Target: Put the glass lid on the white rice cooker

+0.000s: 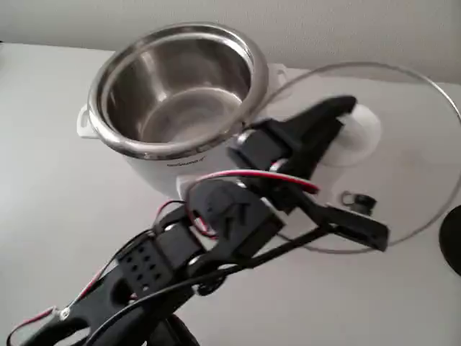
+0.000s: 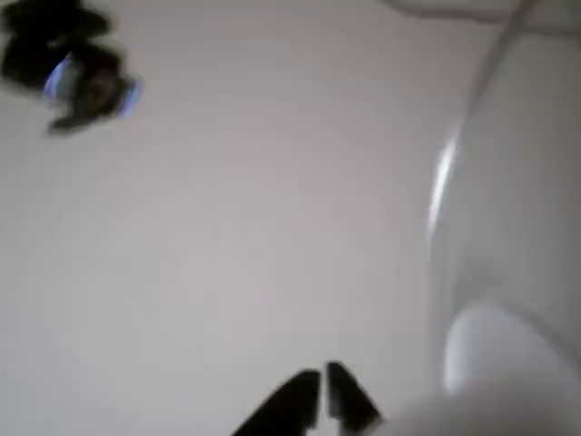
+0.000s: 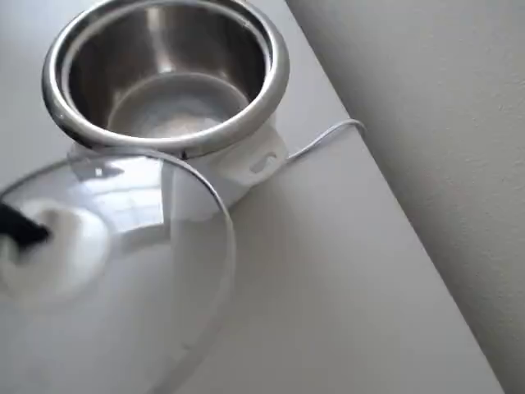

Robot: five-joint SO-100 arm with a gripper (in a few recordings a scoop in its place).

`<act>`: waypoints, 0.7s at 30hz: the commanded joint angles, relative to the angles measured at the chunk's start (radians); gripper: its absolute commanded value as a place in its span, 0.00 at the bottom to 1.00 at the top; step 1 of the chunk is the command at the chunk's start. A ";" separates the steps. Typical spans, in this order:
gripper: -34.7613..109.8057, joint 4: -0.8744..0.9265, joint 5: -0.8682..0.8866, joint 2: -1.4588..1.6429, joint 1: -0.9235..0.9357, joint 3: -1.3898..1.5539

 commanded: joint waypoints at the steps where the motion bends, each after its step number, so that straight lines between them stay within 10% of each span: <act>1: 0.24 0.008 -0.074 0.187 -0.133 -0.067; 21: 0.24 0.187 -0.112 -0.077 -0.471 -0.428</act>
